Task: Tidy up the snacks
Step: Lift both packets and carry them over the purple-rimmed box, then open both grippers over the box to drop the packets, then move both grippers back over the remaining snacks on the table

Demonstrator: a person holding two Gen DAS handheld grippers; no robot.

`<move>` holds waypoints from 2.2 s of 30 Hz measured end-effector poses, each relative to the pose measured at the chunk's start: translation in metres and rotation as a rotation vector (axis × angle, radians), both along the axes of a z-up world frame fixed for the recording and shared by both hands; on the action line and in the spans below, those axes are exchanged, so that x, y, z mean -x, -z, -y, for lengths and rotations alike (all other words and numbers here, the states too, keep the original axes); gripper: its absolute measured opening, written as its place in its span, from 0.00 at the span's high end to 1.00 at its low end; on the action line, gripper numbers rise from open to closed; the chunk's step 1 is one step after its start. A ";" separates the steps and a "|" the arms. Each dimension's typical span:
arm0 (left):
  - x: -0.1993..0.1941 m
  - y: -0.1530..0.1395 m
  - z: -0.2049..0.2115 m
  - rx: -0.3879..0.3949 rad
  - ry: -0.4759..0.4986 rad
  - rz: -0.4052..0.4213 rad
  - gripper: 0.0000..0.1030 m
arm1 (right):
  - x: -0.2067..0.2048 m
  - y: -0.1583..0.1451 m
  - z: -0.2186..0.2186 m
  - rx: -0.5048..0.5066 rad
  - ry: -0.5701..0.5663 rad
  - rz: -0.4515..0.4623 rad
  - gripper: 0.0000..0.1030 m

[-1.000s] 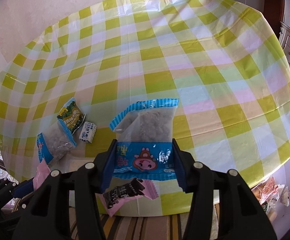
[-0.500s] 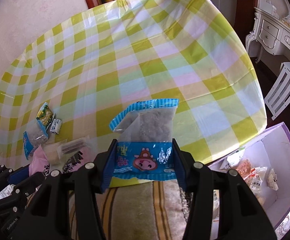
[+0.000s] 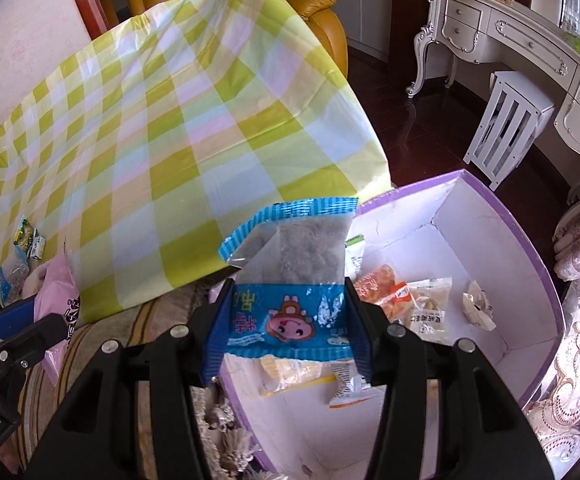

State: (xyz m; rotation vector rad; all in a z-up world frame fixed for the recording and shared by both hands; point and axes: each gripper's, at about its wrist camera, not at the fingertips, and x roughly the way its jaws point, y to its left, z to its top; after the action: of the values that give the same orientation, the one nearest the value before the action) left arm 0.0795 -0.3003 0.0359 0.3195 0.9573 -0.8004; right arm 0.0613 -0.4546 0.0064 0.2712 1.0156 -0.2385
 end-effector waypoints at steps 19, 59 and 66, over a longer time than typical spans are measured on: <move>0.037 0.035 0.100 -0.078 0.307 -0.134 0.82 | 0.069 0.070 0.078 -0.016 0.202 -0.172 0.65; -0.026 -0.004 -0.047 0.118 -0.212 0.014 0.31 | -0.008 -0.013 -0.019 -0.075 0.032 0.001 0.25; -0.037 -0.004 -0.097 0.143 -0.332 0.018 0.31 | -0.026 -0.015 -0.073 -0.090 -0.083 -0.025 0.25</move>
State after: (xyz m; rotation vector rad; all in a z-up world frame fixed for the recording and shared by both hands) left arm 0.1160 -0.2029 0.0403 0.0406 0.9015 -0.5561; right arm 0.0875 -0.3821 0.0215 0.3078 1.0612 -0.1212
